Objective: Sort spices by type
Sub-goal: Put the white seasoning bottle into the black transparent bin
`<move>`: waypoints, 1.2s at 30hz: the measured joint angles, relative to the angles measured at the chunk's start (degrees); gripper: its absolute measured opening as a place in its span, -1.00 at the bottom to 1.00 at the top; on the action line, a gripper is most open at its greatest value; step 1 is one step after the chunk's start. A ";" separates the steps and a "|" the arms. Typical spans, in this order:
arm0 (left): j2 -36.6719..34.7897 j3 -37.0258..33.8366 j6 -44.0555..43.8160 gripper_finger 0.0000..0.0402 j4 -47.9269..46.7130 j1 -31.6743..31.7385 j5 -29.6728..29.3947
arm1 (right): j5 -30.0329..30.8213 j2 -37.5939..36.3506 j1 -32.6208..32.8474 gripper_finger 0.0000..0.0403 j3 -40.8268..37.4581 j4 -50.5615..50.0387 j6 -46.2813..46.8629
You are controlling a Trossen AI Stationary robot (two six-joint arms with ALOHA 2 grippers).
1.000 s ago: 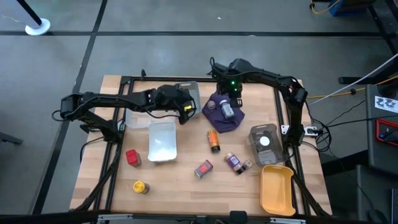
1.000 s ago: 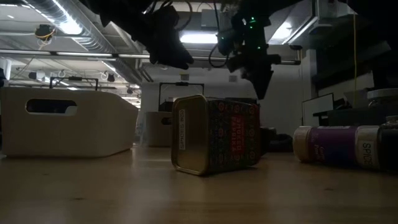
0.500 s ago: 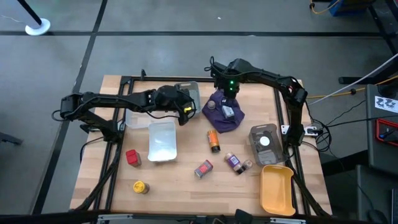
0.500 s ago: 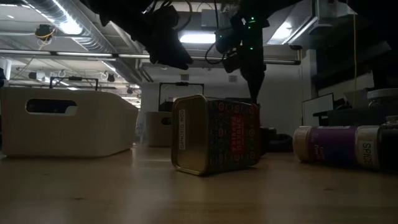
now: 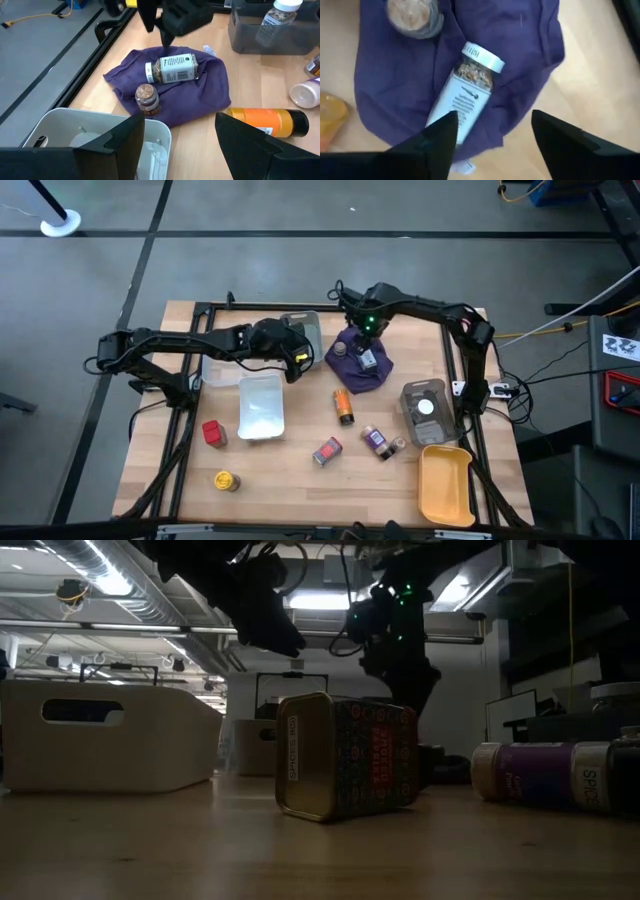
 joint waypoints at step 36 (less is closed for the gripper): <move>0.00 0.00 -0.01 0.13 0.02 0.00 0.00 | 2.51 0.02 -0.02 0.16 -18.08 29.88 8.63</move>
